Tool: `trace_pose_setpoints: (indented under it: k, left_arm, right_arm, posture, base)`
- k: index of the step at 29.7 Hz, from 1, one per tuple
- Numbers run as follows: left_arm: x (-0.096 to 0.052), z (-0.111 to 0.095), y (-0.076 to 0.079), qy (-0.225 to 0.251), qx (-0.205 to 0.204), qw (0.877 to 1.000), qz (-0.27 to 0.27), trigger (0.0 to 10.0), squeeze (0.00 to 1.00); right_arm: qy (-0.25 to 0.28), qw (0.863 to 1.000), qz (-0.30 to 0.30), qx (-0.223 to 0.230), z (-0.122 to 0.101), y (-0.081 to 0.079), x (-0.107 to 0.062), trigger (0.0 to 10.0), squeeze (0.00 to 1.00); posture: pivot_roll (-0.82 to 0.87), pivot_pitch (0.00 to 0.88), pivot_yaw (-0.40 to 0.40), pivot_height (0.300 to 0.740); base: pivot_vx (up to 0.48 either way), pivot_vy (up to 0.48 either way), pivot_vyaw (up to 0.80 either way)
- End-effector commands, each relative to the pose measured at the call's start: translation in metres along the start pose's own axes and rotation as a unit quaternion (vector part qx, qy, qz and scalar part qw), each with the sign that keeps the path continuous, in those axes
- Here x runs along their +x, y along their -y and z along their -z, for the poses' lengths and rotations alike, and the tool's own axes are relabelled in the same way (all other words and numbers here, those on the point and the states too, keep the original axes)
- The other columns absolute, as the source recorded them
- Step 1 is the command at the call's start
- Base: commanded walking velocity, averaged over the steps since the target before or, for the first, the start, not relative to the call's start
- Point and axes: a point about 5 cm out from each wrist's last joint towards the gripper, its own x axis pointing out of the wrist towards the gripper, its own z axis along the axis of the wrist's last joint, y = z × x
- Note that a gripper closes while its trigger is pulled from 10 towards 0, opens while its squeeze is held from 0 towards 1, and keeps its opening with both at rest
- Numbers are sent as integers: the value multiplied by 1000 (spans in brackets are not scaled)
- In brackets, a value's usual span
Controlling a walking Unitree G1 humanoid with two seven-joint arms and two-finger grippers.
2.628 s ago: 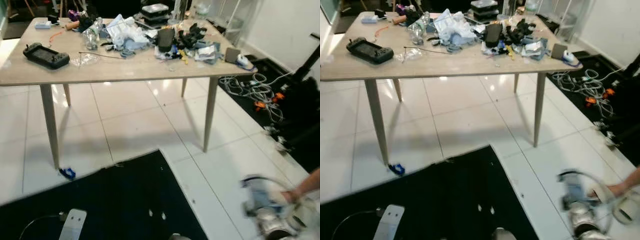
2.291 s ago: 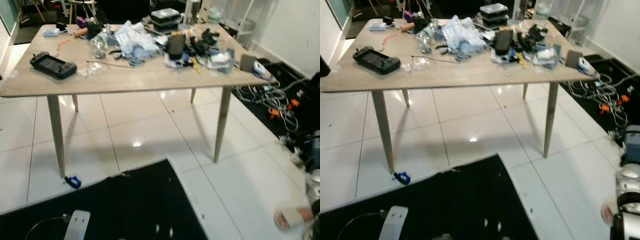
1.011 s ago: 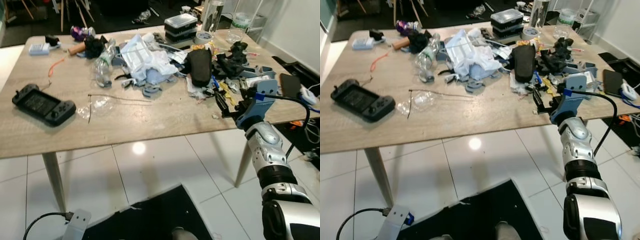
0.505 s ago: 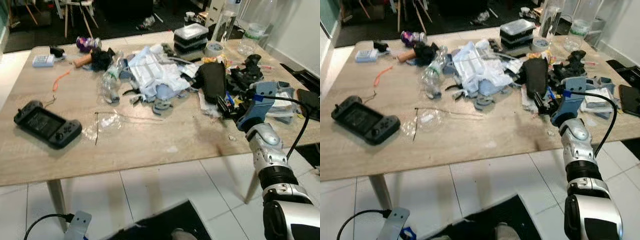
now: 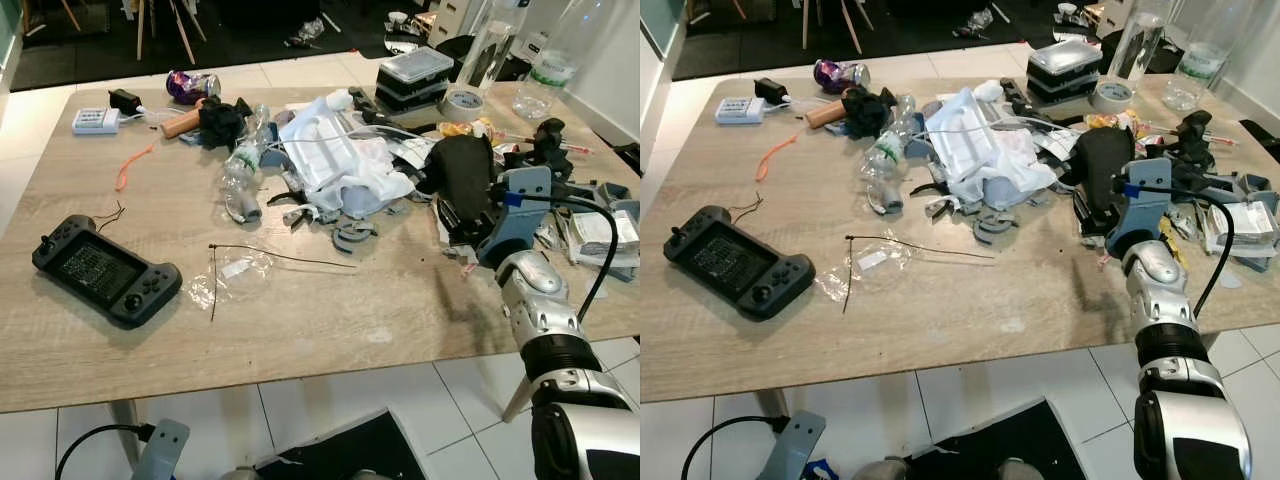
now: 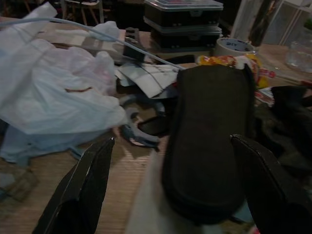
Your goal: Picking trash to rubbish bin
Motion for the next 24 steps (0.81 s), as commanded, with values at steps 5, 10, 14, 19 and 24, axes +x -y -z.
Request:
trace_pose_setpoints:
  k: [5, 10, 14, 19, 24]
  left_arm:
    - [-1, 10, 3, -19, -1, 1000, 5, 10000, 0]
    - [-1, 10, 2, -17, -3, 1000, 3, 10000, 0]
    - [-1, 9, 2, -17, -1, 1000, 4, 10000, 0]
    - [-1, 9, 2, -18, 0, 1000, 5, 10000, 0]
    - [-1, 8, 2, -17, 1, 1000, 5, 10000, 0]
  right_arm:
    - [-43, 998, 43, -31, 9, 19, -7, 10000, 0]
    - [-50, 997, 58, -25, 12, 22, -9, 10000, 0]
    - [-37, 998, 48, -8, 9, 19, -7, 10000, 0]
    - [-14, 1000, 18, 13, 5, 11, -5, 10000, 1000]
    - [-8, 999, 1, 39, 7, 0, -2, 10000, 1000]
  posture:
    - [-40, 108, -8, 740]
    - [-40, 108, -8, 740]
    - [-36, 107, -8, 740]
    - [-36, 105, -9, 740]
    - [-33, 103, -10, 740]
  base:
    - [0, -431, 0]
    - [0, 0, 0]
    - [0, 0, 0]
    - [0, 0, 0]
    - [0, 0, 0]
